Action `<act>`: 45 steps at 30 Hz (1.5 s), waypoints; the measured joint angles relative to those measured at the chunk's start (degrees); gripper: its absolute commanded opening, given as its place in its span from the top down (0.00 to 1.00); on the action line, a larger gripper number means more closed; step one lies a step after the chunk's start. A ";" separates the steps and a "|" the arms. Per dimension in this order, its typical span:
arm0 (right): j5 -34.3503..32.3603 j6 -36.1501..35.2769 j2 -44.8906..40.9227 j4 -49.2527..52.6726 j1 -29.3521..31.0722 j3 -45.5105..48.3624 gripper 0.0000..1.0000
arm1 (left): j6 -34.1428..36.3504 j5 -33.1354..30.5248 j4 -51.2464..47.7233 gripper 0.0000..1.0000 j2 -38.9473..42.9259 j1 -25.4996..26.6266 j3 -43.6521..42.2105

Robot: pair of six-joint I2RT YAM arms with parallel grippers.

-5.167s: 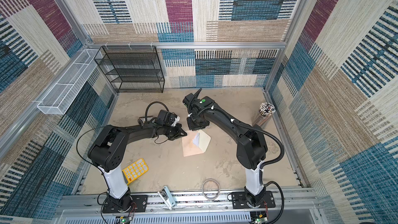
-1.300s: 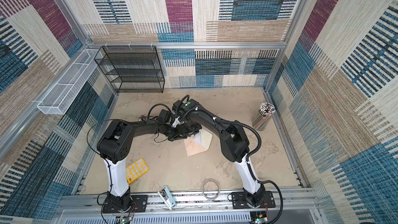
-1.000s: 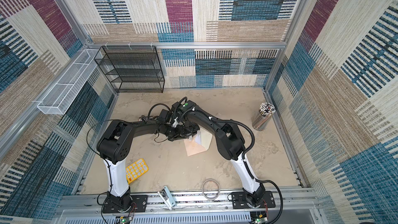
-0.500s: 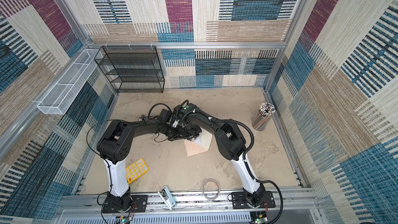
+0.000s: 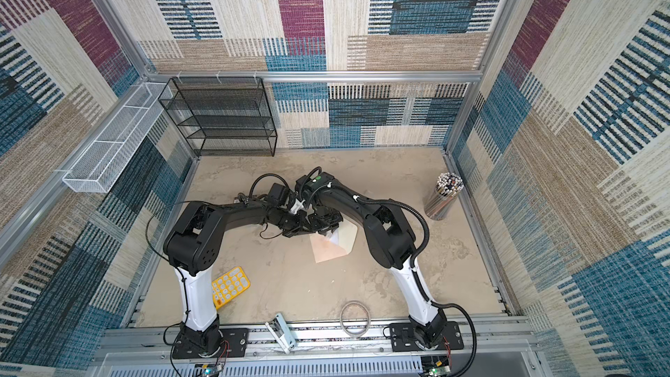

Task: Place the letter into the envelope and seal it
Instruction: 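Keep rubbing the white glue stick tip along the pink flap with the right gripper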

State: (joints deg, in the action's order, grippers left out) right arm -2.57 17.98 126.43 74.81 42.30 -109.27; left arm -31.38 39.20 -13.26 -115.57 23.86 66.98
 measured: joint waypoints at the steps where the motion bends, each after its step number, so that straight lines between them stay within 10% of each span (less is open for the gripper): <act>1: -0.04 0.00 -0.52 0.07 0.00 -0.07 1.00 | 0.02 0.13 -0.07 1.00 -0.15 0.00 0.11; 14: -0.02 0.90 -9.73 1.81 -0.04 3.85 1.00 | 0.07 1.75 -0.20 1.00 -0.81 -0.17 0.35; 45: 2.60 -0.24 -0.94 -3.28 -0.13 2.84 1.00 | 0.07 0.42 -0.44 1.00 -0.35 0.00 0.37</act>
State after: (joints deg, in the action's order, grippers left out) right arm 0.03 17.74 125.49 71.53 42.17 -106.43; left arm -31.31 39.62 -13.69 -115.92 23.86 67.35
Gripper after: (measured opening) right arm 0.259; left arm 0.052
